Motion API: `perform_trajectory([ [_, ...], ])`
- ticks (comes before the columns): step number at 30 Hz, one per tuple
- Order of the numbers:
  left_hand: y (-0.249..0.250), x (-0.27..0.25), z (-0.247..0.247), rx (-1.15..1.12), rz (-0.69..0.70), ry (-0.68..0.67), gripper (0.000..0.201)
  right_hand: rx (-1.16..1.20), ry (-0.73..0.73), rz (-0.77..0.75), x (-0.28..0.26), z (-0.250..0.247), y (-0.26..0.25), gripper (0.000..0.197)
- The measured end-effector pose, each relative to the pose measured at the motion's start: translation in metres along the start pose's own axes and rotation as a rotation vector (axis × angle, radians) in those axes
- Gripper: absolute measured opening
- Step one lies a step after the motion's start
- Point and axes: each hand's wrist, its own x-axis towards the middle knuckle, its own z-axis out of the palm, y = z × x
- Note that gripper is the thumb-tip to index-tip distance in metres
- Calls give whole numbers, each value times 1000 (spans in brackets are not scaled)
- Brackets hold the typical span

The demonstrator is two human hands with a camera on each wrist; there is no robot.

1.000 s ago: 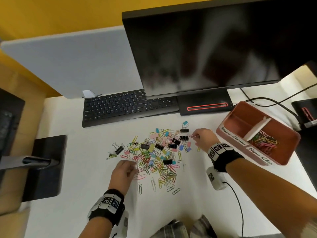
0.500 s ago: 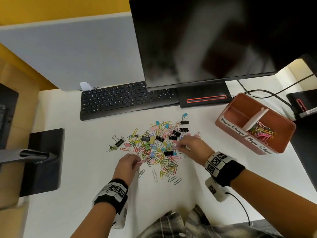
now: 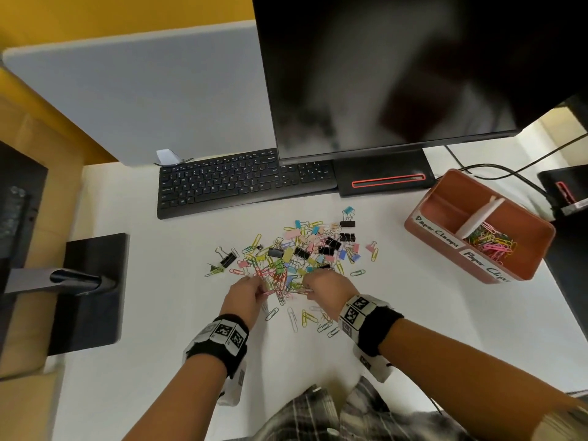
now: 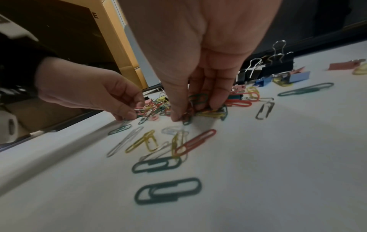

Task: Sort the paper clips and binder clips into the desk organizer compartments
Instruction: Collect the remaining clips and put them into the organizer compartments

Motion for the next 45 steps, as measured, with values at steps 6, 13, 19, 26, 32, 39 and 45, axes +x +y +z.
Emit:
perform_trajectory([
  [6, 4, 3, 4, 1, -47, -1, 14, -48, 16, -45, 6, -3, 5, 21],
  [13, 7, -1, -10, -83, -58, -52, 8, -50, 17, -124, 2, -8, 12, 21],
  [19, 24, -27, -45, -190, 56, 109, 7, 304, 223, -61, -36, -60, 24, 21],
  [26, 156, -19, -39, -316, 430, 17, 6, 388, 697, 262, -132, -123, 120, 11],
  [32, 328, 23, 38, -356, 698, -156, 4, 425, 767, 587, -188, -132, 219, 15],
  [39, 385, 59, 81, -247, 535, -168, 25, 518, 645, 559, -168, -131, 258, 34],
  [45, 283, 50, 20, -388, 430, 87, 20, 507, 664, 188, -155, -118, 222, 19],
])
